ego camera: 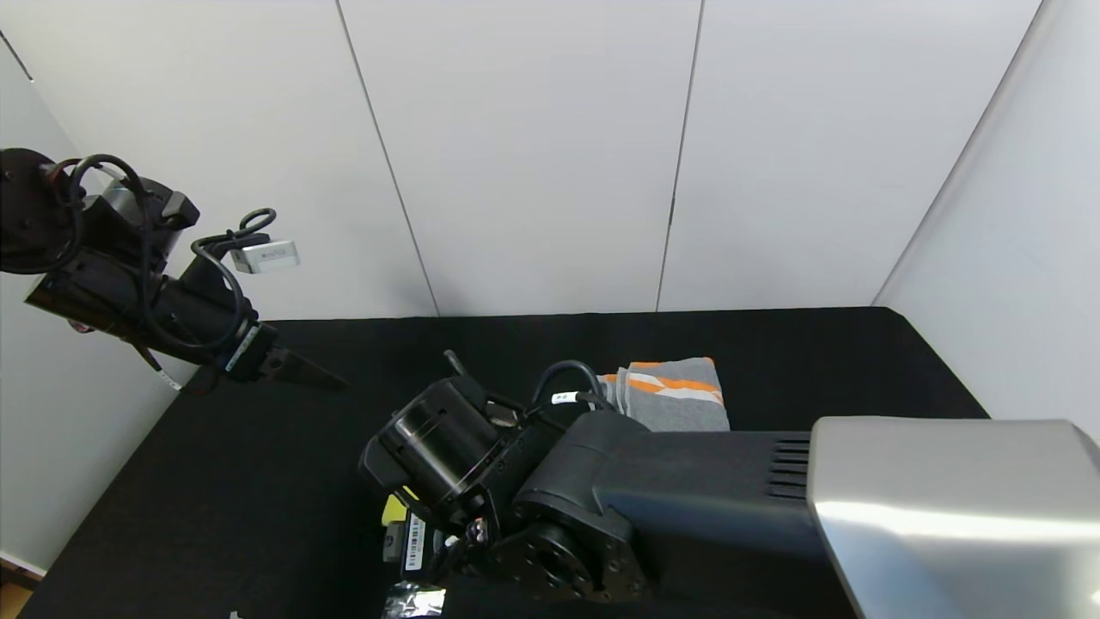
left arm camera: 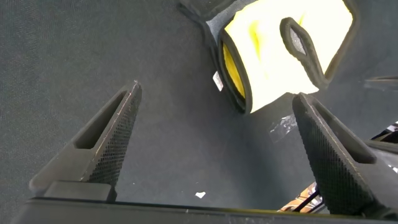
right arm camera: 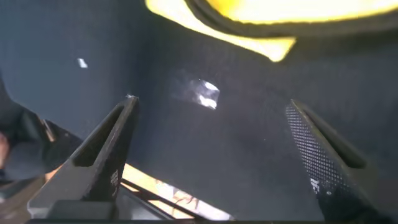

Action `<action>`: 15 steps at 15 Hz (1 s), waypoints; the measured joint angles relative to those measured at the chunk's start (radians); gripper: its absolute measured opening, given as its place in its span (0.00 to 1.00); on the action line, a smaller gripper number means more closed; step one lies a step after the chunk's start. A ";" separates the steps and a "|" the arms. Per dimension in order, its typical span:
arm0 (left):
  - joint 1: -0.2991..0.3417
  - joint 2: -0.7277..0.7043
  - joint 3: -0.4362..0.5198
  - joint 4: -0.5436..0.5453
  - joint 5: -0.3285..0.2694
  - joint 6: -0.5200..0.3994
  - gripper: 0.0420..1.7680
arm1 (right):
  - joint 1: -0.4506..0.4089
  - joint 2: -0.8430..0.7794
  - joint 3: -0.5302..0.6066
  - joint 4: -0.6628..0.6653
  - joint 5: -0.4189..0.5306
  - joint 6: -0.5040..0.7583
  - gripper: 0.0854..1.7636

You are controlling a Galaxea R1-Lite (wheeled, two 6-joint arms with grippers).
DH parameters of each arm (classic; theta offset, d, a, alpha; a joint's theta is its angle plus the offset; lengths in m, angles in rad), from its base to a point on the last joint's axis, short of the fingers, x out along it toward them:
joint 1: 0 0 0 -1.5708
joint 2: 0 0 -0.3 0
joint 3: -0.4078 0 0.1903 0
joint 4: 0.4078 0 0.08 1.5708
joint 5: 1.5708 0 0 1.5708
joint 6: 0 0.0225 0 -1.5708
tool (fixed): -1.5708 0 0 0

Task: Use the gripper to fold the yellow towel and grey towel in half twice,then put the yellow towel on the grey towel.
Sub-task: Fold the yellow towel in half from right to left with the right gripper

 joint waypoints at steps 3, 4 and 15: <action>0.000 0.000 0.000 0.000 0.000 0.000 0.97 | -0.020 0.009 0.015 -0.006 0.038 0.066 0.96; 0.000 0.001 0.000 0.000 0.000 0.000 0.97 | -0.027 0.011 0.019 -0.010 0.041 0.093 0.96; -0.004 0.001 0.005 0.000 0.000 0.000 0.97 | -0.067 0.043 0.113 -0.198 0.035 0.171 0.96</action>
